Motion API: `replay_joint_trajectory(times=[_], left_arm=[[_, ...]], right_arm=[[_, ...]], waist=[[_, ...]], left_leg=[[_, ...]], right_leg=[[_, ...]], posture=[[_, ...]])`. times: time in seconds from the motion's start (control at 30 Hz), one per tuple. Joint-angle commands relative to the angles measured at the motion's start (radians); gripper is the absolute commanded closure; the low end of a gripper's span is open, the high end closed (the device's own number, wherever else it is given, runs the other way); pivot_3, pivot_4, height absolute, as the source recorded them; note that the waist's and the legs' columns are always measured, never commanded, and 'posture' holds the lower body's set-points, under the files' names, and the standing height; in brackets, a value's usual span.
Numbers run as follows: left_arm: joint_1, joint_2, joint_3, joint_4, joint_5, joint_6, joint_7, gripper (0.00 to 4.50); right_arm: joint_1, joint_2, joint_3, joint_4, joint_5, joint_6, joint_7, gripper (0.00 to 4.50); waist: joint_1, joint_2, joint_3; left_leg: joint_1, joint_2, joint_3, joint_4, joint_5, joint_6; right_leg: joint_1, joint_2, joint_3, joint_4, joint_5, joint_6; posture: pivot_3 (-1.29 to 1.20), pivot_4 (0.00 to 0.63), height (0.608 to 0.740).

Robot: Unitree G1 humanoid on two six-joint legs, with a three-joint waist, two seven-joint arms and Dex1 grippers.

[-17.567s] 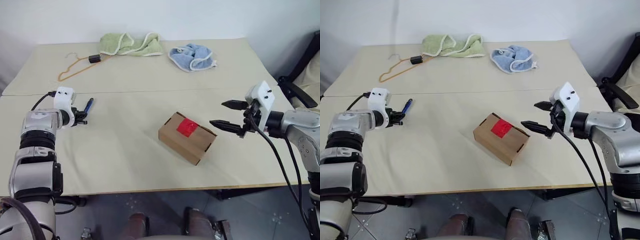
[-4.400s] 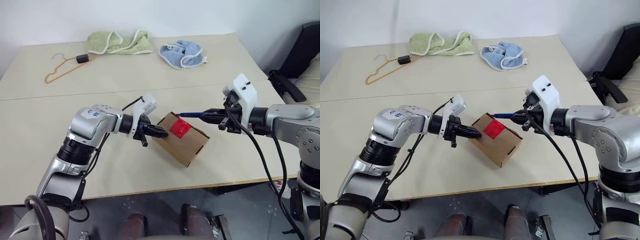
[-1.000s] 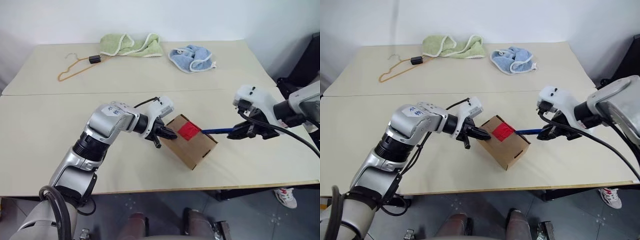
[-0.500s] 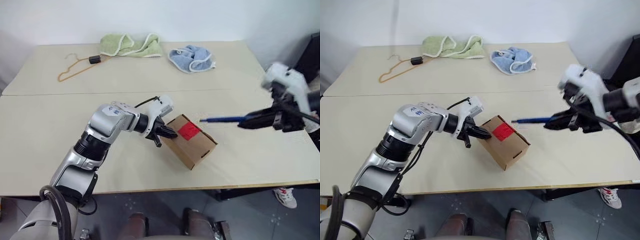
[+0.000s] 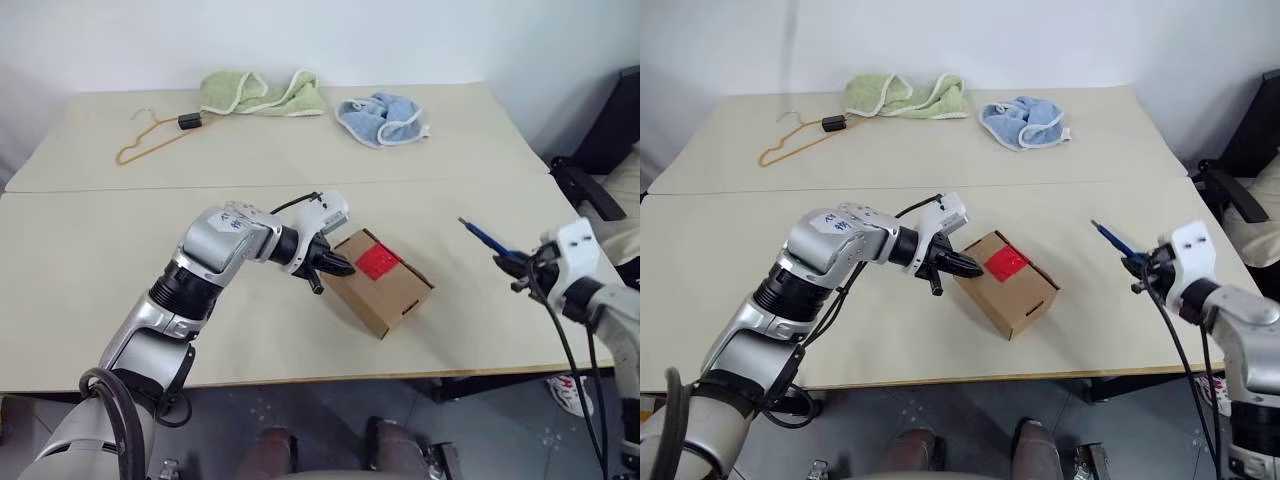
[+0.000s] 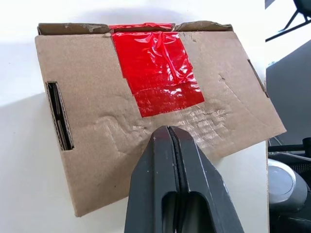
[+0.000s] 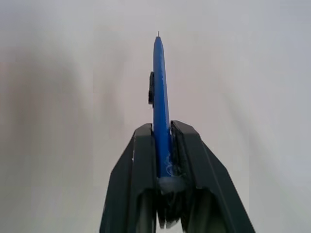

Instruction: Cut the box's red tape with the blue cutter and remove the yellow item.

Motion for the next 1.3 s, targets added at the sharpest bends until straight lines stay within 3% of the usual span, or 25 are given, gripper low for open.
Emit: replay_joint_trajectory(times=[0.03, 0.1, 0.3, 0.53, 0.7, 0.97, 1.13, 1.27, 1.3], left_arm=[[0.018, 0.005, -0.051, 0.053, 0.055, 0.006, 0.022, 4.5], [0.018, 0.009, -0.051, 0.053, 0.056, 0.006, 0.02, 4.5], [0.022, 0.021, -0.051, 0.047, 0.057, 0.005, 0.016, 4.5], [0.003, 0.008, -0.033, 0.068, 0.049, -0.032, -0.005, 4.5], [-0.021, 0.009, 0.046, 0.07, 0.012, -0.048, -0.032, 4.5], [-0.06, 0.153, 0.152, 0.071, -0.008, -0.101, -0.128, 4.5], [0.029, 0.256, 0.154, -0.062, -0.047, -0.048, -0.178, 4.5], [0.118, 0.26, 0.178, -0.17, -0.072, 0.024, -0.128, 4.5], [0.135, 0.25, 0.189, -0.189, -0.082, 0.046, -0.112, 4.5]], right_arm=[[0.01, 0.031, -0.01, 0.041, -0.013, -0.097, -0.023, 4.34], [0.033, 0.038, -0.009, 0.031, -0.011, -0.117, -0.014, 4.34], [0.092, 0.018, -0.062, -0.107, 0.065, -0.065, 0.006, 2.4], [0.138, -0.109, -0.152, -0.249, 0.12, 0.024, 0.049, 0.03], [0.055, -0.183, -0.108, -0.266, 0.144, 0.116, 0.055, 0.03], [-0.201, -0.192, 0.143, -0.161, 0.118, 0.182, 0.13, 0.03], [-0.312, -0.174, 0.299, -0.069, 0.069, 0.172, 0.198, 0.03], [-0.338, -0.173, 0.353, -0.052, 0.068, 0.163, 0.267, 0.03], [-0.348, -0.166, 0.353, -0.053, 0.075, 0.171, 0.27, 0.2]], waist=[[-0.001, 0.001, 0.0], [0.0, 0.001, 0.0], [0.0, 0.001, 0.0], [0.001, 0.001, 0.0], [0.0, 0.002, 0.001], [-0.019, 0.001, 0.005], [-0.02, 0.001, 0.005], [-0.015, 0.001, 0.005], [-0.013, 0.001, 0.006]], left_leg=[[0.0, 0.0, 0.0, 0.0, 0.0, 0.0], [0.001, 0.0, 0.0, 0.0, 0.001, 0.0], [0.001, 0.0, 0.0, 0.0, 0.001, 0.0], [0.0, 0.0, 0.0, 0.0, 0.0, 0.001], [0.0, 0.001, 0.001, 0.0, 0.0, 0.001], [-0.005, 0.002, 0.002, -0.005, 0.0, 0.001], [-0.006, 0.002, 0.003, -0.008, -0.001, 0.002], [-0.008, 0.002, 0.003, -0.009, -0.002, 0.003], [-0.009, 0.002, 0.003, -0.008, -0.002, 0.003]], right_leg=[[0.0, 0.0, 0.0, 0.0, 0.0, 0.0], [0.0, 0.0, 0.0, 0.001, 0.0, 0.0], [0.0, 0.0, 0.001, 0.001, 0.0, 0.0], [0.0, 0.0, 0.001, 0.0, 0.0, 0.0], [0.0, 0.0, 0.002, -0.005, 0.0, 0.0], [-0.007, 0.002, 0.002, -0.003, 0.001, -0.001], [-0.009, 0.002, 0.001, -0.009, 0.001, 0.0], [-0.009, 0.002, 0.0, -0.012, 0.001, 0.0], [-0.009, 0.002, 0.0, -0.012, 0.001, 0.0]], posture=[[0.0, 0.15, 0.74], [0.0, 0.15, 0.74], [0.0, 0.15, 0.74], [0.0, 0.15, 0.74], [0.0, 0.15, 0.74], [0.0, 0.15, 0.74], [0.0, 0.15, 0.74], [0.0, 0.15, 0.74], [0.0, 0.15, 0.74]])
